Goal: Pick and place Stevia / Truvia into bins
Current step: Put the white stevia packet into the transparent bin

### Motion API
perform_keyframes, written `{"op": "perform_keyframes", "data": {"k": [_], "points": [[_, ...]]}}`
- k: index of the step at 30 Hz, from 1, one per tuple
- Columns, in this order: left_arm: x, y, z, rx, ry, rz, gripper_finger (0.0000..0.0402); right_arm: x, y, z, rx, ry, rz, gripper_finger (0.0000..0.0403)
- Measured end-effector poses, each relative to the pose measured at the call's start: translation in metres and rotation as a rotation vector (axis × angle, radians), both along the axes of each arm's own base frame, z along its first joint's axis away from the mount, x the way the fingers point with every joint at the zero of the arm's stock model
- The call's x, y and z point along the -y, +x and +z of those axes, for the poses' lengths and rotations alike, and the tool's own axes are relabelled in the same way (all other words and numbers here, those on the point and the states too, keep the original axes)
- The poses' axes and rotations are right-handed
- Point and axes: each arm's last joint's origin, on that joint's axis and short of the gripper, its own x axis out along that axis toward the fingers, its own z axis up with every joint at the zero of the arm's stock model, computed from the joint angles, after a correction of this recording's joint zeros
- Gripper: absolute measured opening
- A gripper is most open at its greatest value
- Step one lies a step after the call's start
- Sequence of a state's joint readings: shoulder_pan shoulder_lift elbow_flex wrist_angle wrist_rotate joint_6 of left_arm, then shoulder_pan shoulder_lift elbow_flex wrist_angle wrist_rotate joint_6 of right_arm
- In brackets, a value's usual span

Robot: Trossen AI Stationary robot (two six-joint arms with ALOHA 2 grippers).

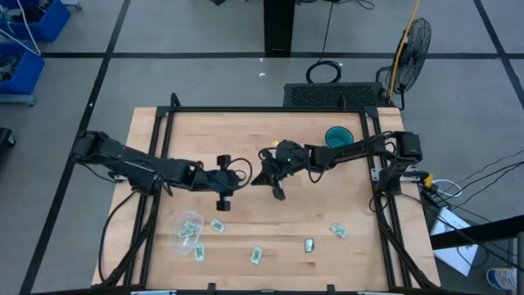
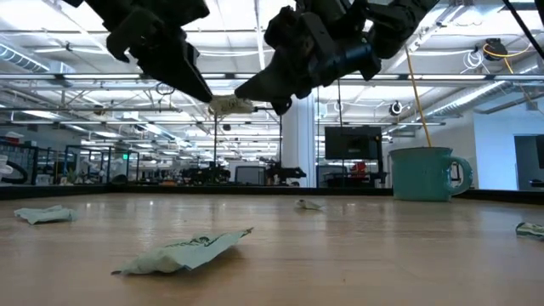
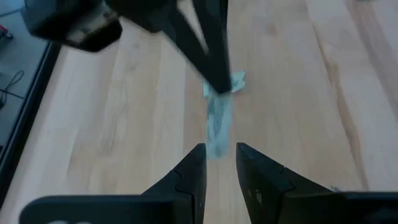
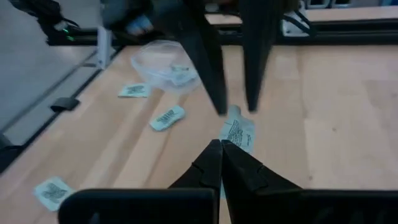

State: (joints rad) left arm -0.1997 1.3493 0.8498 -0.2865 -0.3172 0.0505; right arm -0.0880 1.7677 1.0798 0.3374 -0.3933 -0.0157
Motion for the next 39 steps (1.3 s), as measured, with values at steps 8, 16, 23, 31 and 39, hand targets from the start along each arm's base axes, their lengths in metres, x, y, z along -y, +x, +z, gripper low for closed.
{"op": "perform_keyframes", "data": {"k": [8,16,23,31,39], "points": [[-0.0001,0.0046,-0.0077,-0.022,0.014,0.013,0.0093,0.0010,0.0011,0.0032,0.029,0.009,-0.003,0.0000],[0.0002,0.0075,-0.0047,0.019,0.014,0.010,0.0093,0.0011,0.0019,0.0051,0.053,0.003,-0.002,0.0000],[0.0005,0.0092,-0.0029,0.039,0.037,-0.015,0.0092,0.0010,0.0020,0.0051,0.054,0.000,-0.003,0.0000],[0.0005,0.0093,-0.0028,0.039,0.039,-0.018,0.0047,0.0012,0.0021,0.0055,0.061,-0.012,-0.001,0.0000],[0.0006,0.0093,-0.0029,0.039,0.033,-0.016,0.0010,0.0013,0.0029,0.0073,0.081,-0.015,-0.003,0.0013]]}}
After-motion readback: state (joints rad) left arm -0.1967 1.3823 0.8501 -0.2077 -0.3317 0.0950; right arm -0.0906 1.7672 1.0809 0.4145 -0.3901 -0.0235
